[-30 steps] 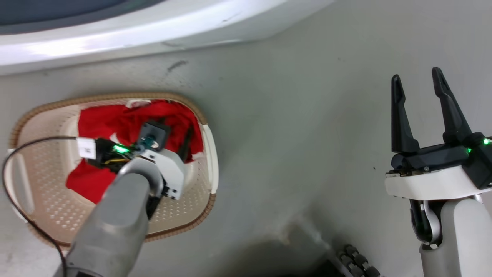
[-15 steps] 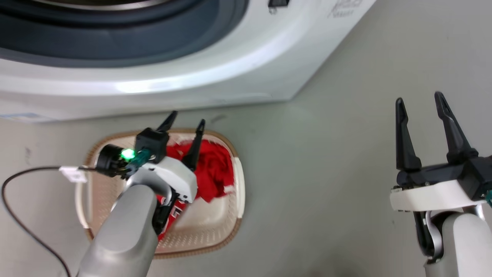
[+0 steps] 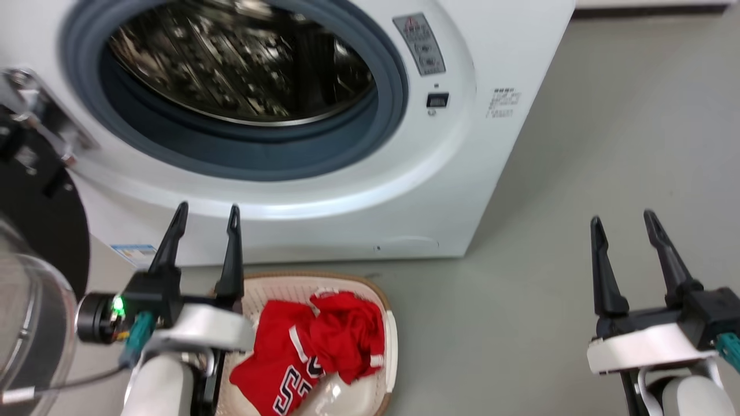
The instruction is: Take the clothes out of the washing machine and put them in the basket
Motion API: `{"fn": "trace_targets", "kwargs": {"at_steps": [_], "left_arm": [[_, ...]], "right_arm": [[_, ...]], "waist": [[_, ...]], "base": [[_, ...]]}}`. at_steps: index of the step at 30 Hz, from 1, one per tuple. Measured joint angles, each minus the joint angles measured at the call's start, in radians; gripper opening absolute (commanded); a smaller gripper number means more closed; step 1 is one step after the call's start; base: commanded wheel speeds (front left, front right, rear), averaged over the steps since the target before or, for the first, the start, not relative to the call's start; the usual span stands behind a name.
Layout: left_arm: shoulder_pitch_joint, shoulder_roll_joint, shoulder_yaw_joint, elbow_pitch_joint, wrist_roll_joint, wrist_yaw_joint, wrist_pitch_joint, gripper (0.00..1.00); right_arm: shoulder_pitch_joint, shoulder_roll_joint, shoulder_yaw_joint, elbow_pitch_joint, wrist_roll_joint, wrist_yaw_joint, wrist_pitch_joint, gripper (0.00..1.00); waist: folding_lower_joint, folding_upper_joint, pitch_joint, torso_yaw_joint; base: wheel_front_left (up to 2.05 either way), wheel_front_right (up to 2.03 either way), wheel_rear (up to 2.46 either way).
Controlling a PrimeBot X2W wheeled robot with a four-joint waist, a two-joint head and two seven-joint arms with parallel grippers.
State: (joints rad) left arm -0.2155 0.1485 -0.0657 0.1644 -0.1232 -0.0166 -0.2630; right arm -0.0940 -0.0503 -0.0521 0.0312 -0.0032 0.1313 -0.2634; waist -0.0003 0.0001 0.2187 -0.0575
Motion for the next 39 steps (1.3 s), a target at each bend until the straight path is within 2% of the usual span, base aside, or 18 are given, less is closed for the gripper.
{"fn": "trace_targets", "kwargs": {"at_steps": [6,11,16,34,35,39], "left_arm": [[0.133,-0.037,0.029,-0.132,0.059,0.027,0.000,1.00],[0.226,-0.071,0.043,-0.224,0.068,0.055,0.000,1.00],[0.284,-0.086,0.052,-0.225,0.072,0.074,0.000,1.00],[0.329,-0.094,0.034,-0.145,0.092,0.069,0.000,1.00],[0.328,-0.094,0.034,-0.147,0.092,0.068,0.000,0.00],[0.339,-0.096,0.033,-0.112,0.091,0.069,0.005,0.00]], "right_arm": [[0.048,0.000,0.001,-0.007,0.016,0.000,0.000,1.00],[0.077,0.000,0.008,-0.023,0.040,0.000,0.000,1.00],[0.106,0.000,0.019,-0.040,0.050,0.000,0.000,1.00],[0.143,0.000,0.020,-0.061,0.061,0.000,0.000,1.00],[0.143,0.000,0.020,-0.061,0.062,0.000,0.000,0.00],[0.150,0.000,0.022,-0.026,0.064,0.000,0.003,0.00]], "waist": [[0.0000,0.0000,-0.073,0.015],[0.0000,0.0000,-0.114,0.016],[0.0000,0.0000,-0.145,0.016],[0.0002,0.0000,-0.197,0.008],[0.0002,0.0000,-0.197,0.007],[0.0002,0.0000,-0.197,0.007]], "base": [[0.00,0.00,0.00],[0.00,0.00,0.00],[0.00,0.00,0.00],[0.00,0.00,0.00],[0.00,0.00,0.00],[0.00,0.00,0.00]]}}
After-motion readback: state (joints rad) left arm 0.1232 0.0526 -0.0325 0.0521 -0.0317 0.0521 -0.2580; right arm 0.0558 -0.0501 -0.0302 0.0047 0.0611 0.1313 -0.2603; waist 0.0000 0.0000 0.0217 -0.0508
